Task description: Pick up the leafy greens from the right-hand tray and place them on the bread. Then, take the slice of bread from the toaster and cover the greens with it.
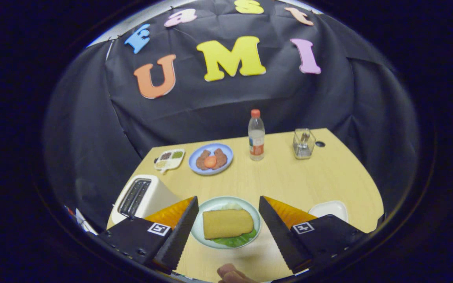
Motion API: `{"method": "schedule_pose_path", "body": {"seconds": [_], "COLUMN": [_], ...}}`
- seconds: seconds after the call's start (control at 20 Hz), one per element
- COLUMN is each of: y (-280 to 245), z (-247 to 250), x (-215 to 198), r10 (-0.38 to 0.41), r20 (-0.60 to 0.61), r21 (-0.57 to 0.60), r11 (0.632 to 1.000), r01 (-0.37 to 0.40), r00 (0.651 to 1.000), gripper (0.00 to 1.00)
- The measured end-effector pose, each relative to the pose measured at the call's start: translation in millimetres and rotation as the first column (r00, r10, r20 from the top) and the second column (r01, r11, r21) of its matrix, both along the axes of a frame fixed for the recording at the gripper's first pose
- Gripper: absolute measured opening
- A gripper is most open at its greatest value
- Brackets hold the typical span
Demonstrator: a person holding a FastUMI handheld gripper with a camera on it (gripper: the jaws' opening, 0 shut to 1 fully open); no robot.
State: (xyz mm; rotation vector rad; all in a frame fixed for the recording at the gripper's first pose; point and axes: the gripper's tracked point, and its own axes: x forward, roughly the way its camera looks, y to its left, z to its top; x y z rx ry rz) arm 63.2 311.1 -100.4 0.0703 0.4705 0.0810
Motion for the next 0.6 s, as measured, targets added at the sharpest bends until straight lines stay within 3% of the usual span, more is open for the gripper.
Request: {"method": "schedule_pose_path", "body": {"seconds": [0.25, 0.45, 0.6], "y": [10, 6, -6], "z": [100, 151, 181], "x": [-40, -66, -83], "r10": [0.057, 0.062, 0.06], "r20": [0.22, 0.294, 0.361], "r21": [-0.026, 0.001, -0.043], "r11": [0.998, 0.998, 0.998], "r01": [-0.053, -0.065, -0.047], "r00": [0.974, 0.954, 0.931], "gripper": [0.96, 0.96, 0.96]}}
